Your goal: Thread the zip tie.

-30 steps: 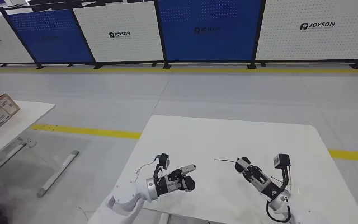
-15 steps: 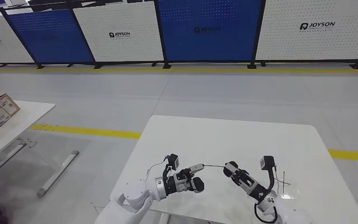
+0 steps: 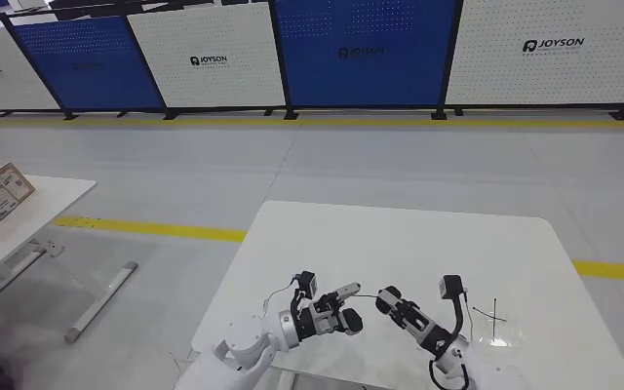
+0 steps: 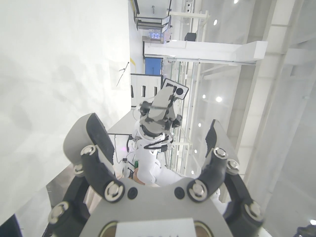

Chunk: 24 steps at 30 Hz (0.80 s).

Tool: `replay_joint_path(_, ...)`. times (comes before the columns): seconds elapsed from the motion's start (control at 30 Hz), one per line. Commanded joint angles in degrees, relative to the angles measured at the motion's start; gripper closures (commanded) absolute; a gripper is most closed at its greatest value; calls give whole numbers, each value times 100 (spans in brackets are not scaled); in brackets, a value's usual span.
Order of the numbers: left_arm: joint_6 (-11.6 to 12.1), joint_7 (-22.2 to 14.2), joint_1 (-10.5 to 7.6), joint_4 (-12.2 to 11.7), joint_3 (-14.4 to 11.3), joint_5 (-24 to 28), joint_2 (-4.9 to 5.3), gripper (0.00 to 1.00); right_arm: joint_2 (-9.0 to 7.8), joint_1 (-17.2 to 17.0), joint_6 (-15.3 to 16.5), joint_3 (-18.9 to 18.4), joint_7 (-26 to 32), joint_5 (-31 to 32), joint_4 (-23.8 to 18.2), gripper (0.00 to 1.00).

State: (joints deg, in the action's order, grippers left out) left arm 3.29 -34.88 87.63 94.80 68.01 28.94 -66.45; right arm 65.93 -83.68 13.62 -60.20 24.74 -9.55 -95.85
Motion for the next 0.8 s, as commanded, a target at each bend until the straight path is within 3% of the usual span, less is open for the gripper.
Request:
replay_joint_path(0.0, 73, 192, -23, -12, -32, -42, -11, 0, 0, 3, -6, 1, -4, 8, 2, 100)
replay_joint_path(0.3, 76, 231, -26, -6, -41, -35, -14, 0, 0, 3, -6, 1, -4, 8, 2, 100)
replay_joint_path(0.5, 426, 298, -2, 33, -23, 163, -22, 0, 0, 3, -6, 1, -4, 8, 2, 100)
replay_joint_path(0.77, 426, 298, -2, 33, -23, 163, -22, 0, 0, 3, -6, 1, -4, 8, 2, 100)
